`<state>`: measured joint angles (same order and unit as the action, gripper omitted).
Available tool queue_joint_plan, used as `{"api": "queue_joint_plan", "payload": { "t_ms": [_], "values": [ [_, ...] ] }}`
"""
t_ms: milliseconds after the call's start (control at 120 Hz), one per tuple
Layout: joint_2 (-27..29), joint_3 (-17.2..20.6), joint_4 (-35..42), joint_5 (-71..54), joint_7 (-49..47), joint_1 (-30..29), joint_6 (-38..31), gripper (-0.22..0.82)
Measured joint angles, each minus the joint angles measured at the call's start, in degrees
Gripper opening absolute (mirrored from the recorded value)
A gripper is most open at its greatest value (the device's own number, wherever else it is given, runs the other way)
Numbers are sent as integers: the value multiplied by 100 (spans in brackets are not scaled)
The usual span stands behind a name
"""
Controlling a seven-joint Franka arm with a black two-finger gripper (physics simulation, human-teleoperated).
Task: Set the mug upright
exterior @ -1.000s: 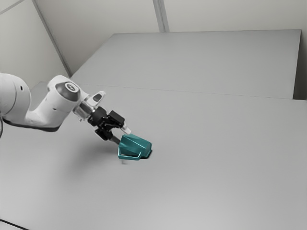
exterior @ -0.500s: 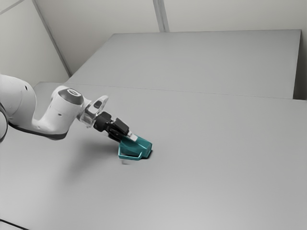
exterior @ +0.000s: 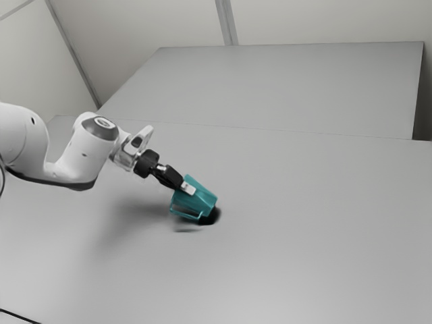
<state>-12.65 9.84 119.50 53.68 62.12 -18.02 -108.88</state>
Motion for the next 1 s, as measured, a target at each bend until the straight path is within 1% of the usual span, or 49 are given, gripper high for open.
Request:
{"api": "queue_joint_plan", "payload": {
  "t_ms": [142,233,400,542,767,1000],
  "values": [
    [319,296,7,-611,95,34,-484,-17],
    [514,582,32,-1486,-34,21,-954,-17],
    [794,1077,69,-3674,-839,42,-1556,-17],
    [902,1312,334,-4711,-1574,61,-1951,-18],
    [1196,1515,802,-5275,-2563,25,-2343,-18],
    [1194,1571,994,-5378,-3302,147,-2599,-18]
  ]
}}
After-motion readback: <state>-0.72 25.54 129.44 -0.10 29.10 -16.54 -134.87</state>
